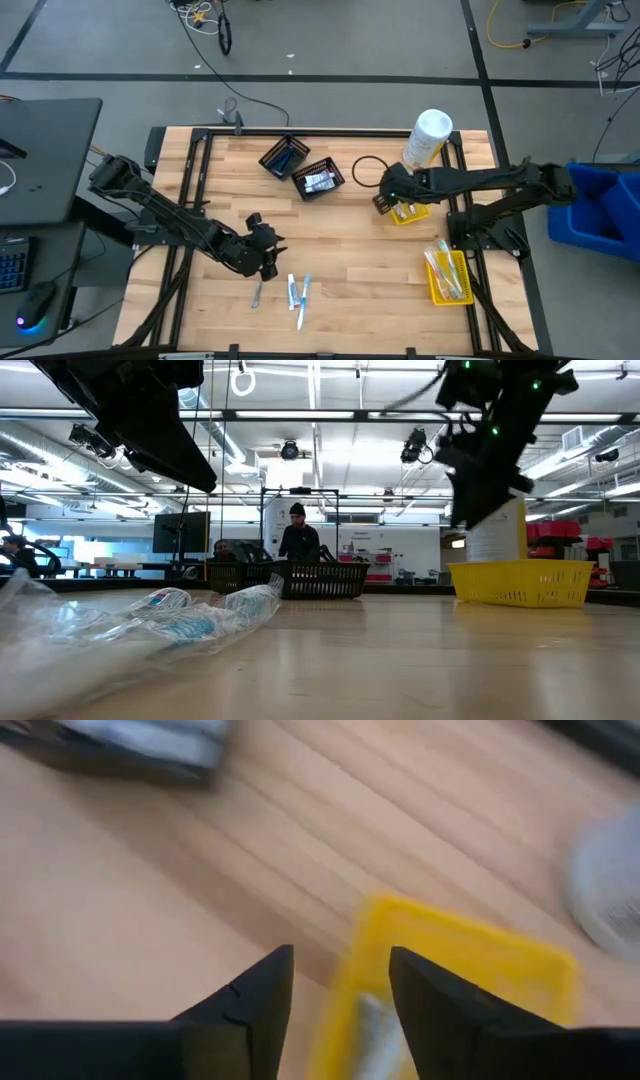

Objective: Pick & Place Travel size toiletries
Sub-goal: Put the toothpaste into the bottom black bin

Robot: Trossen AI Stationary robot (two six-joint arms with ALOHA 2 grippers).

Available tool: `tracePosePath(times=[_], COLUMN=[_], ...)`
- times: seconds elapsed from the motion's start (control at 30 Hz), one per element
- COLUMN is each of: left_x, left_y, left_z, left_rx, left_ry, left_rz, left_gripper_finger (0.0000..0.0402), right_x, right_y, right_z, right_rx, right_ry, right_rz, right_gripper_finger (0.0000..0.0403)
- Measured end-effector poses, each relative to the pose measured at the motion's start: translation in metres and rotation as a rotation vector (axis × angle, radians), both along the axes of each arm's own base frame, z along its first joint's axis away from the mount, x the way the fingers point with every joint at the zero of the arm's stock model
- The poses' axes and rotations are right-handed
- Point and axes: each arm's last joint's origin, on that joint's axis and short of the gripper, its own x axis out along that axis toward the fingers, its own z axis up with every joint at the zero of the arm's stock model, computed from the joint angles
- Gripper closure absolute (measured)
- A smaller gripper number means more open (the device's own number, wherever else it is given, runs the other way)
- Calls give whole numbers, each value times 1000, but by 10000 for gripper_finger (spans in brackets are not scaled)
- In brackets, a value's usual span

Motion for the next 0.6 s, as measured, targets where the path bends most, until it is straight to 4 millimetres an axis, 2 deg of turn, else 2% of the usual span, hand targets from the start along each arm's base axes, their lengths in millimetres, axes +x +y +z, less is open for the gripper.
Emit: tracePosePath(times=[0.37, 0.6], left_x=[0, 0], left_y=[1, 1], left_z=[1, 1], left_rx=[4, 2], left_ry=[-25, -26], left_rz=[50, 51], left_gripper_finger=[267, 267], right_x=[45, 52], right_y=[40, 67], right_z=[37, 54], right_rx=[-57, -207], right_ry=[-509, -640], right_rz=[454, 719], right_gripper_finger=[249, 255])
